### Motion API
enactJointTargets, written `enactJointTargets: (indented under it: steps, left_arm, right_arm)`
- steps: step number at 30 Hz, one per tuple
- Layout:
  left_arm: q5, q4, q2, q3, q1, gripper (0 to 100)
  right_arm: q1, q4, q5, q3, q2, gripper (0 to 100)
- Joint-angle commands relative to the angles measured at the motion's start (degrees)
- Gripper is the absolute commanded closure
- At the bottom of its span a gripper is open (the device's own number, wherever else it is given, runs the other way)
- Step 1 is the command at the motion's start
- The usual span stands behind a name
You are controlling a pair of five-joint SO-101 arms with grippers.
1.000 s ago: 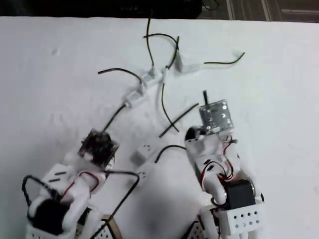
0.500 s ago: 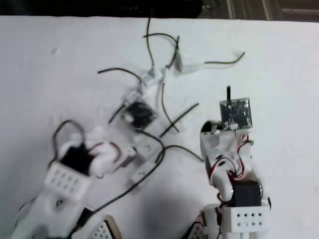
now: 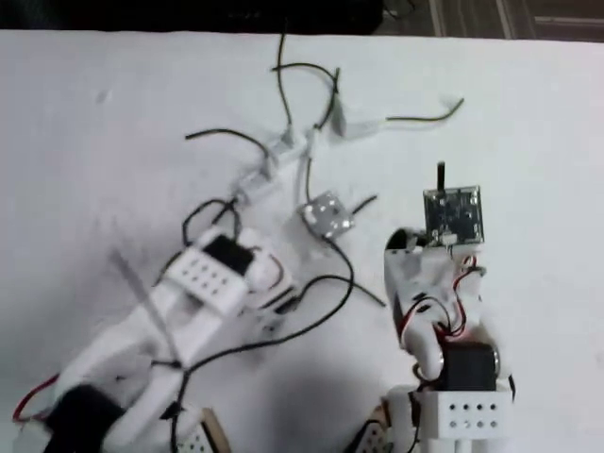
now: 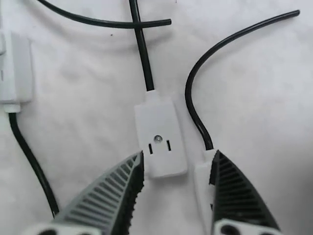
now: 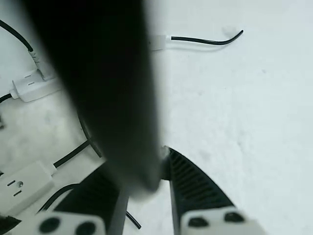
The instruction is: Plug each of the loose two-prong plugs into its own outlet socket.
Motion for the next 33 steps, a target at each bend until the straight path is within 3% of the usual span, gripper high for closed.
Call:
enactJointTargets:
  steps: [1, 6, 12, 23, 33]
  left_arm:
    - [-0.09, -0.70, 9.36, -7.74, 0.57, 77]
    - [-0.09, -0.97, 17.89, -12.31, -0.40, 77]
    - [-0.53, -0.79, 23.96, -16.35, -3.03, 86]
    - [-0.44, -0.88, 25.45, -22.51, -15.43, 91]
    - [-0.18, -0.53, 25.36, -27.60, -22.55, 91]
  right_arm:
    - [0.22, -1.01, 0.53, -0.44, 0.22, 98.1]
    - [0.13, -1.01, 0.53, -0.44, 0.22, 98.1]
    - [0.13, -1.01, 0.53, -0.44, 0.22, 98.1]
    - [0.13, -1.01, 0.53, -0.44, 0.22, 98.1]
    - [0.04, -1.01, 0.53, -0.44, 0.22, 98.1]
